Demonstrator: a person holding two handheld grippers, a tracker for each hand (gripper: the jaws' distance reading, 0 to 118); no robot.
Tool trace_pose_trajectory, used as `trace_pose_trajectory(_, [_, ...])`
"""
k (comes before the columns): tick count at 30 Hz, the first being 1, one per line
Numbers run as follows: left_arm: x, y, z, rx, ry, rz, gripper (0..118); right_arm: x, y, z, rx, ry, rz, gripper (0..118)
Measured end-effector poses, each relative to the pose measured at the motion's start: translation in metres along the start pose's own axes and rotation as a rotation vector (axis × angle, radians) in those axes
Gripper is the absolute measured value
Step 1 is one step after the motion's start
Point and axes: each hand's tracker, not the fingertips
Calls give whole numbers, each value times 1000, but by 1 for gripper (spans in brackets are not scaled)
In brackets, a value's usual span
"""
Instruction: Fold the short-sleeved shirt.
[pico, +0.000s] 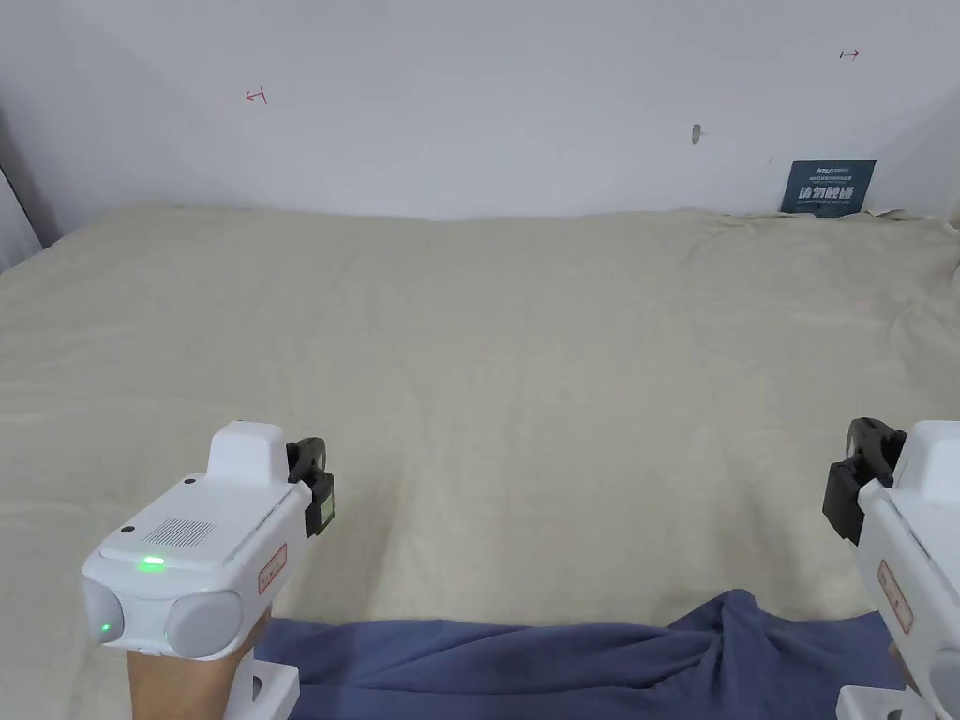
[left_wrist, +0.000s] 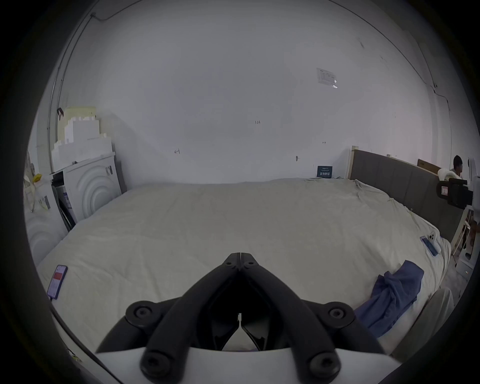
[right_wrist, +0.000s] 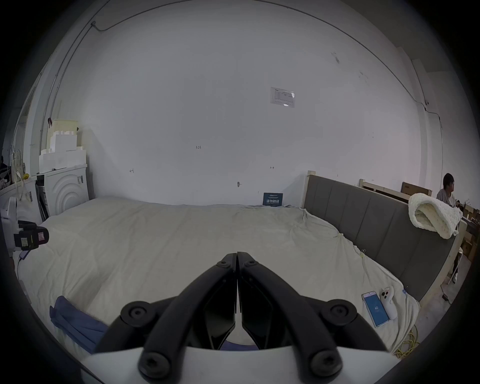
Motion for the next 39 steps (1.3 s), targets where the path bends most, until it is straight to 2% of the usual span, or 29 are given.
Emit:
trace_pose_trajectory(3, [-8, 1, 0, -41, -14, 30, 0, 0, 1, -2, 0, 4, -2, 0])
trace_pose_trajectory(10, [-67, -6, -11, -303, -163, 247, 0, -4, 3, -5, -8, 10, 13, 0])
trace_pose_trajectory(14, [-100, -25, -17, -436, -234, 290, 0, -7, 5, -6, -10, 16, 18, 0])
trace_pose_trajectory(20, [-130, -64, -21, -617, -311, 451, 0, -13, 8, -7, -17, 25, 32, 0])
trace_pose_trajectory(27, [-134, -93, -23, -694, -314, 481, 6, -16, 7, -6, -39, 27, 38, 0])
trace_pose_trajectory(29, [-132, -97, -25, -705, -305, 471, 16, -16, 6, -6, -45, 28, 38, 0])
trace_pose_trajectory(30, [-131, -99, -25, -709, -306, 469, 25, -16, 6, -6, -49, 29, 38, 0])
trace_pose_trajectory(32, [-129, -101, -27, -725, -309, 458, 57, -17, 5, -6, -55, 31, 40, 0])
trace_pose_trajectory(34, [-124, -100, -28, -736, -302, 444, 73, -16, 3, -6, -60, 32, 43, 0])
trace_pose_trajectory(39, [-121, -105, -39, -765, -266, 388, 76, -16, 2, -6, -69, 36, 34, 0])
